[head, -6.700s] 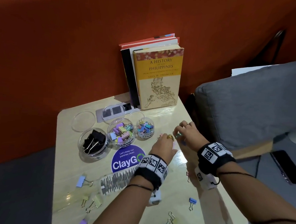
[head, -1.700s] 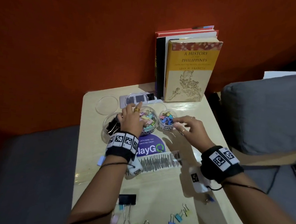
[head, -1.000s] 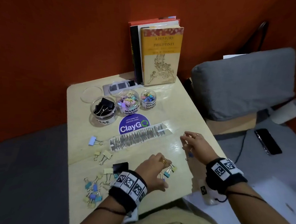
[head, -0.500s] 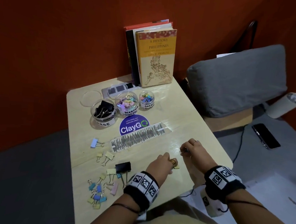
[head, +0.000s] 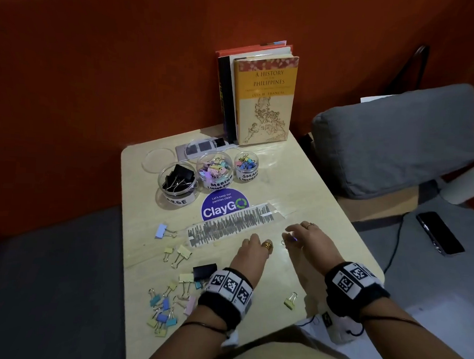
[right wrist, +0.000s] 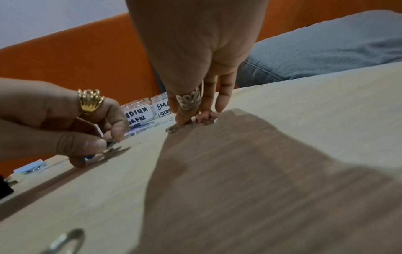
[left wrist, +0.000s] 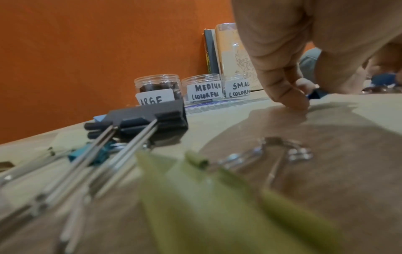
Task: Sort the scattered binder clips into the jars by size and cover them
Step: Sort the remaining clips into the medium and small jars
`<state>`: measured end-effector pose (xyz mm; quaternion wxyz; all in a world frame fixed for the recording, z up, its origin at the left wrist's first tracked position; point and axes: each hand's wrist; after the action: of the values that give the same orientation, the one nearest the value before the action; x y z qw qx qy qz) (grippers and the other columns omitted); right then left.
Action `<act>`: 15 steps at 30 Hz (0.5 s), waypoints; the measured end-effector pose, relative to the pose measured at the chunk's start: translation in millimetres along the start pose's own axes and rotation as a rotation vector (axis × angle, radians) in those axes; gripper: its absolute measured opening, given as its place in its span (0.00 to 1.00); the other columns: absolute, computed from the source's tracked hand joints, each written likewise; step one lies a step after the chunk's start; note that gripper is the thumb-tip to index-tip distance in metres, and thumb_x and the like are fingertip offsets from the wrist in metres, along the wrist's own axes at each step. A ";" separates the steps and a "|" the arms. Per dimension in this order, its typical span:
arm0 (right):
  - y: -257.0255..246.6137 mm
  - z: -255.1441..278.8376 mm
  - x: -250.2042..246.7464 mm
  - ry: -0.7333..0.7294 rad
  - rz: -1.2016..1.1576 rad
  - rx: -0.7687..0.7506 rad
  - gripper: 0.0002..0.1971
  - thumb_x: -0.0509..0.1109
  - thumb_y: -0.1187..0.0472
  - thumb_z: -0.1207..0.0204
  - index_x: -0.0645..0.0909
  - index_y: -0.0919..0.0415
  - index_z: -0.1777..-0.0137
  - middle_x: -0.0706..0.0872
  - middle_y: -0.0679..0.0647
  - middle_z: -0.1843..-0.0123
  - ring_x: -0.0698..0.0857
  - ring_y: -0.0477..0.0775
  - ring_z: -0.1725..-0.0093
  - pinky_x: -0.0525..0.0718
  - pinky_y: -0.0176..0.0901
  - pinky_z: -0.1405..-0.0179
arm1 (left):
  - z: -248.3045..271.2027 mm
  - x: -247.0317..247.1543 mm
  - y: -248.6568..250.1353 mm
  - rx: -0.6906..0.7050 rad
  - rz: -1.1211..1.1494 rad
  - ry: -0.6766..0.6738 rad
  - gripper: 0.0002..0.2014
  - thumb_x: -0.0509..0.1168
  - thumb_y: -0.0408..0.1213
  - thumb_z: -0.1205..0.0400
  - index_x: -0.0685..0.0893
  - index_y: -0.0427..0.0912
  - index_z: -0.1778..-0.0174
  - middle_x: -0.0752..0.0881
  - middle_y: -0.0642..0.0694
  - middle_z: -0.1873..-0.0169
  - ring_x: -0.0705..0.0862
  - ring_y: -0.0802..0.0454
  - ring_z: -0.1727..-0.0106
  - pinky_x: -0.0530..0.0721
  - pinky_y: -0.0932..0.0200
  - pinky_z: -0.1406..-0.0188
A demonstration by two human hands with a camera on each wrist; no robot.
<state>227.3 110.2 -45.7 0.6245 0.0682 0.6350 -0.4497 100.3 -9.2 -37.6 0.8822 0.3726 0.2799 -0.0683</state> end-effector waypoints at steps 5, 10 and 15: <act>9.3 5.6 3.9 0.043 -0.061 -0.055 0.25 0.68 0.71 0.28 0.75 0.54 0.31 0.78 0.59 0.30 0.76 0.61 0.32 0.80 0.49 0.38 | -9.4 -11.7 2.2 0.013 0.328 0.072 0.08 0.56 0.37 0.26 0.77 0.53 0.68 0.84 0.43 0.59 0.81 0.42 0.57 0.79 0.45 0.54; 14.1 5.6 5.5 -0.129 0.135 -0.213 0.24 0.62 0.68 0.22 0.73 0.47 0.29 0.69 0.51 0.22 0.64 0.54 0.21 0.77 0.47 0.33 | -25.8 -37.1 13.3 0.177 0.365 0.160 0.17 0.59 0.22 0.21 0.77 0.51 0.66 0.81 0.42 0.52 0.79 0.49 0.57 0.81 0.46 0.51; 17.6 -3.1 -0.4 -0.054 0.144 -0.289 0.12 0.68 0.61 0.34 0.88 0.53 0.53 0.90 0.50 0.48 0.88 0.53 0.54 0.87 0.39 0.63 | -55.8 -62.4 28.0 0.194 0.253 0.310 0.10 0.63 0.24 0.21 0.81 0.45 0.58 0.82 0.38 0.44 0.83 0.46 0.53 0.84 0.52 0.45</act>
<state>236.5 122.7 -54.5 0.6753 0.0107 0.6695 -0.3092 32.8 44.2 -17.8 0.7903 0.4938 0.3552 0.0741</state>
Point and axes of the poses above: each hand's wrist, its own z-axis away from the middle knuckle, its own x-axis out of the palm, y = z × x
